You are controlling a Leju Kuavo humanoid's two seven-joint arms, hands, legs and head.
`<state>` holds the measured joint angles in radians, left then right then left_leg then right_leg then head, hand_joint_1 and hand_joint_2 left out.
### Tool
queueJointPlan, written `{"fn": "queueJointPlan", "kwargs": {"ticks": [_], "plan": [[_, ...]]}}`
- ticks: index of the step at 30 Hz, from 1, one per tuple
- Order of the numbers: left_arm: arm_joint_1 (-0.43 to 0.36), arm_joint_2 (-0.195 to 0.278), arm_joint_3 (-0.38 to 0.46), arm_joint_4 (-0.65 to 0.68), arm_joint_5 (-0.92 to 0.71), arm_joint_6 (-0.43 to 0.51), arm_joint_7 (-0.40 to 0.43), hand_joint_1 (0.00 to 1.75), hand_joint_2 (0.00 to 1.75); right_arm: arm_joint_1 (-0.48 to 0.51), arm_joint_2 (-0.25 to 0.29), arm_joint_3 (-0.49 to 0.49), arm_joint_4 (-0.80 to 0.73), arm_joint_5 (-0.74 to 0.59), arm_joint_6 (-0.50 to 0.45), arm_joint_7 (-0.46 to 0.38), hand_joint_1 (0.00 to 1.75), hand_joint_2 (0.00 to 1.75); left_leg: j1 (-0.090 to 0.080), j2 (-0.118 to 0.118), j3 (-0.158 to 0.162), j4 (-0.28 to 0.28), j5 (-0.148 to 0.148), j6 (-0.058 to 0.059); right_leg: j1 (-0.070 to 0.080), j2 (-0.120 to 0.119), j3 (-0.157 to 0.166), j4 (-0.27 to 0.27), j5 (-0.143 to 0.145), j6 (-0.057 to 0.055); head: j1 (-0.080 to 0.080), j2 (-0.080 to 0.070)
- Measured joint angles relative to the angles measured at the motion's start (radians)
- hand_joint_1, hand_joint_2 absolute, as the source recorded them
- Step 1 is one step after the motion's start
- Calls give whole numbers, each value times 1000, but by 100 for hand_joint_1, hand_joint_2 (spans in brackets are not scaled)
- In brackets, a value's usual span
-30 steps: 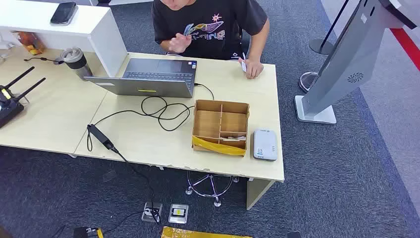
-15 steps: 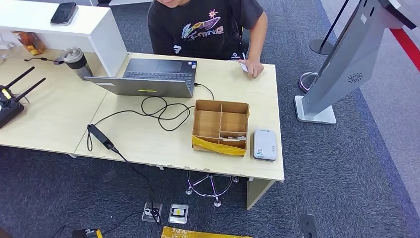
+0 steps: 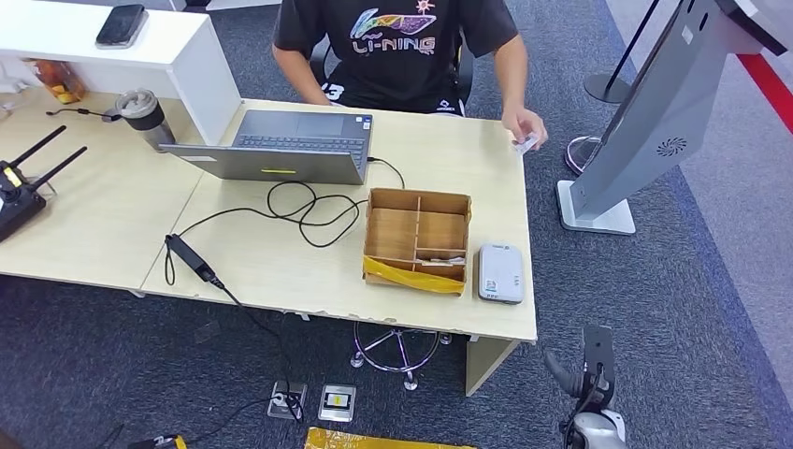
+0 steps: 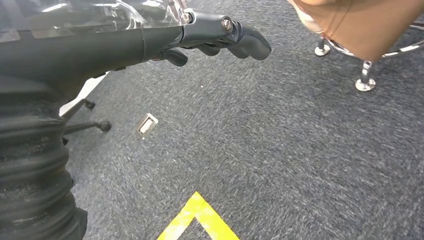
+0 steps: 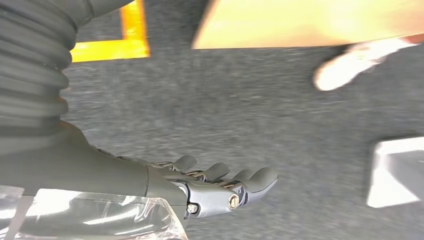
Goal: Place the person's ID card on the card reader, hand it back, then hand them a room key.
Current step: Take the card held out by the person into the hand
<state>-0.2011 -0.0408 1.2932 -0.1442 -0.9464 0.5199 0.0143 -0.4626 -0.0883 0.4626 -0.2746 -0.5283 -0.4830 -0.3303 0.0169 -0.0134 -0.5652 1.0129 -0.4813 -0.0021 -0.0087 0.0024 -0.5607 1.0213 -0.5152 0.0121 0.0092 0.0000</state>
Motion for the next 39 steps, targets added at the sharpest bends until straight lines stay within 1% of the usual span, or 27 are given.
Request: {"fn": "queueJointPlan", "kwargs": {"ticks": [3,7,12,16,19,21,22,25,27,29,30,32,35,37,39], "plan": [[0,0,6,0,0,3,1,0,175,-30,-1,-11,-10,6,-8,-14,0,175,0,0,0,0,0,0,0,0,0,0,0,0,0,0],[0,0,8,0,-2,-4,-2,0,175,-46,-7,-27,-18,-4,-24,-41,0,175,0,0,0,0,0,0,0,0,0,0,0,0,0,0],[0,6,9,0,-15,-34,-19,0,175,-63,-26,-59,-32,-24,-30,-93,0,175,0,0,0,0,0,0,0,0,0,0,0,0,0,0],[0,10,9,0,-20,-43,-23,0,175,-78,-38,-80,-40,-29,-29,-110,0,175,0,0,0,0,0,0,0,0,0,0,0,0,0,0],[0,13,9,0,-26,-54,-30,0,175,-84,-40,-97,-52,-30,-28,-165,0,175,0,0,0,0,0,0,0,0,0,0,0,0,0,0],[0,17,9,0,-35,-65,-35,0,175,-97,-42,-109,-75,-14,-33,-217,0,175,0,0,0,0,0,0,0,0,0,0,1,0,0,0],[-1,19,9,0,-39,-71,-37,0,175,-107,-43,-114,-93,0,-42,-231,0,175,0,0,0,0,0,0,0,0,0,0,1,0,0,0],[-1,23,9,0,-46,-79,-38,0,175,-131,-46,-126,-160,46,-71,-226,0,175,0,0,0,0,0,0,0,0,0,0,1,0,0,0],[-1,25,9,0,-50,-80,-38,0,175,-137,-47,-134,-207,87,-88,-241,0,175,0,-1,0,0,1,1,0,-1,1,0,1,0,0,0],[-1,27,9,0,-56,-80,-38,0,175,-138,-46,-139,-276,178,-123,-251,0,175,0,-1,-1,0,1,1,0,-1,1,1,1,0,0,0],[-1,27,9,0,-59,-80,-38,0,175,-138,-43,-140,-319,246,-145,-239,0,175,0,-1,-1,0,1,1,0,-1,1,1,1,0,0,0],[-1,28,9,0,-65,-81,-37,0,175,-139,-33,-139,-431,442,-183,-182,0,175,0,-1,-1,0,1,1,0,-1,1,1,1,0,0,0],[-2,29,9,0,-75,-82,-36,0,175,-147,2,-128,-609,791,-198,-96,0,175,1,-1,0,0,2,0,1,-1,1,1,1,0,0,0],[-2,29,9,0,-80,-86,-36,0,175,-153,33,-109,-707,969,-199,-72,0,175,1,-2,0,0,2,0,1,-1,1,1,1,0,0,0],[-3,30,9,0,-87,-95,-38,0,175,-160,66,-84,-785,1107,-200,-62,0,175,2,-2,-1,0,2,-1,2,-2,1,1,0,-1,0,0]]}}
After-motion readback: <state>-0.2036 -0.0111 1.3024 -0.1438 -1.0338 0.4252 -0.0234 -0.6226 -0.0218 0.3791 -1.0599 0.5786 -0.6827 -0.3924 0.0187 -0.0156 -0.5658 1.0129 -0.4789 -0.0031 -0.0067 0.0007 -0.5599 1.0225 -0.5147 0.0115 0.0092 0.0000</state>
